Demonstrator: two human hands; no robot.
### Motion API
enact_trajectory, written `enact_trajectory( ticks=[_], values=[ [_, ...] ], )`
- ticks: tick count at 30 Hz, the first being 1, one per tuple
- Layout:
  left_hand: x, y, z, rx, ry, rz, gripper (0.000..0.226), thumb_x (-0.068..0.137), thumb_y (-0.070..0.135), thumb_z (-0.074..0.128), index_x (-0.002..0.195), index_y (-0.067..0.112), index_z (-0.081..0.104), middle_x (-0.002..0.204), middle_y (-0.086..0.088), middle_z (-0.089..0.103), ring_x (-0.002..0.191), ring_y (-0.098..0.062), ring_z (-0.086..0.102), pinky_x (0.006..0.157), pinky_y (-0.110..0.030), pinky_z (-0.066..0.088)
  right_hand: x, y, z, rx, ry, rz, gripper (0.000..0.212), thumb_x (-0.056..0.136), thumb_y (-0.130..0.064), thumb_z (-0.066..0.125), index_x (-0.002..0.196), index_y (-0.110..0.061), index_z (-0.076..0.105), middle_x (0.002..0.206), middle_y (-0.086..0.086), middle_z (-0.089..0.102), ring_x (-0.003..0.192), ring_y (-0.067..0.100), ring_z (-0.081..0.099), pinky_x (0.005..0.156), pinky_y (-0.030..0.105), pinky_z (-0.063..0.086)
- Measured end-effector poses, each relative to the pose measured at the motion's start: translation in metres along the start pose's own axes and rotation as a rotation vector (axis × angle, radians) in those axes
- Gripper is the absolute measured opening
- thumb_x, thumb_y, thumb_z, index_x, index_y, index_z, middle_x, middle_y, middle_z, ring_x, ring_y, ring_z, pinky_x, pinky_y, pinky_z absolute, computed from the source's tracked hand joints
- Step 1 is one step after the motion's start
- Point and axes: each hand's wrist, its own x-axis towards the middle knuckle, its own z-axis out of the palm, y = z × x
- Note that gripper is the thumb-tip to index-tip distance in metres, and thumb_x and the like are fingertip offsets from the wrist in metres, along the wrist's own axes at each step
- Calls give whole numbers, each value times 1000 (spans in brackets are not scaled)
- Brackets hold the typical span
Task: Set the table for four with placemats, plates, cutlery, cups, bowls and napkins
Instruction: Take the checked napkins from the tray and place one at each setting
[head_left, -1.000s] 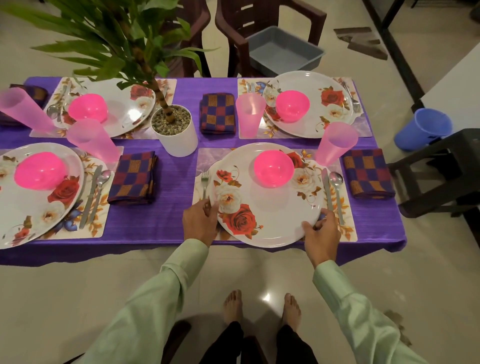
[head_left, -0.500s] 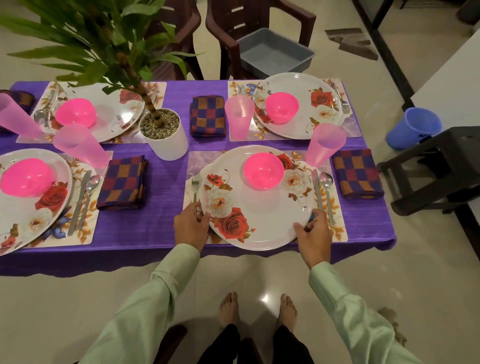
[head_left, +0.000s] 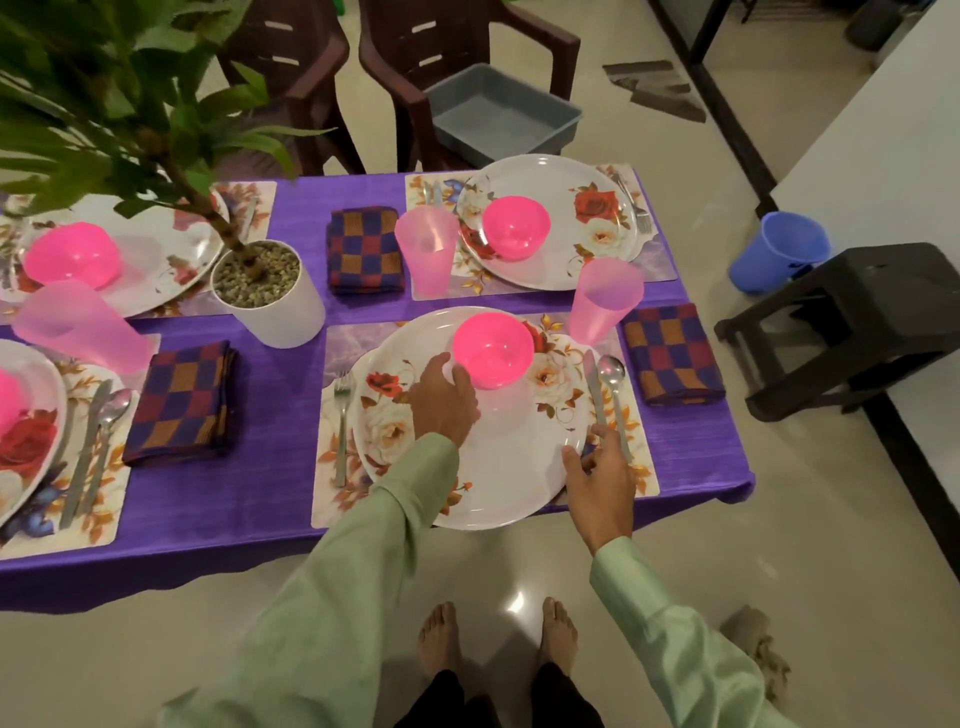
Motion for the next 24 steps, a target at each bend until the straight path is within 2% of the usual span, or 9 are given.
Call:
enact_trajectory(
  ticks=[3,6,9,11,14,16,18,21,24],
  values=[
    [9,1,6,68,24,46,55,85,42,35,134,22,51,105,-20,67,103,-38,62,54,-32,60,3,3,2,7,-10,14,34,95,-21,60,128,-24,50,106,-4,64,99,17,61,85,37,57],
    [8,7,8,83,0,74,42,96,27,37,134,16,52,101,-21,66,88,-31,68,50,-24,55,5,4,3,5,-8,17,33,96,-18,59,127,-24,51,105,0,66,98,18,62,81,34,58],
    [7,4,10,64,-1,91,39,101,21,36,136,13,51,97,-20,67,81,-30,69,52,-24,52,7,5,1,-79,5,-6,27,97,-24,57,123,-21,54,102,1,67,96,18,62,79,32,55],
    [4,2,9,33,20,90,39,103,22,35,137,12,50,94,-19,68,78,-29,68,53,-23,51,10,7,-3,-220,84,-136,19,99,-30,54,116,-21,57,106,-1,65,99,17,59,81,36,55],
    [-4,-1,8,2,50,108,38,104,22,35,138,12,49,85,-19,69,69,-24,65,54,-22,49,27,9,-12,-432,168,-347,18,96,-14,59,114,-12,61,112,5,57,101,20,51,80,37,55],
    [-9,-5,6,-9,58,119,37,104,21,36,137,11,50,81,-17,69,66,-23,64,57,-24,51,40,9,-16,-542,80,-344,38,86,-1,68,122,-9,58,116,8,54,102,22,49,83,37,55],
    [-13,-7,6,-10,60,122,37,104,21,38,136,10,52,79,-15,69,64,-22,65,60,-28,54,46,9,-18,-601,-14,-318,54,81,3,71,131,-9,54,122,8,50,108,23,47,89,37,54],
    [-19,-11,7,-3,61,132,35,103,21,41,134,10,54,78,-13,69,62,-22,65,65,-34,58,45,12,-17,-622,-63,-341,51,85,-2,69,133,-9,53,129,8,48,119,24,45,97,38,52],
    [-24,-14,7,16,63,137,34,103,21,42,132,10,55,78,-12,70,63,-21,65,72,-39,60,42,18,-16,-613,-64,-358,43,87,-7,69,128,-10,55,131,8,48,120,24,46,98,38,51]
  ],
)
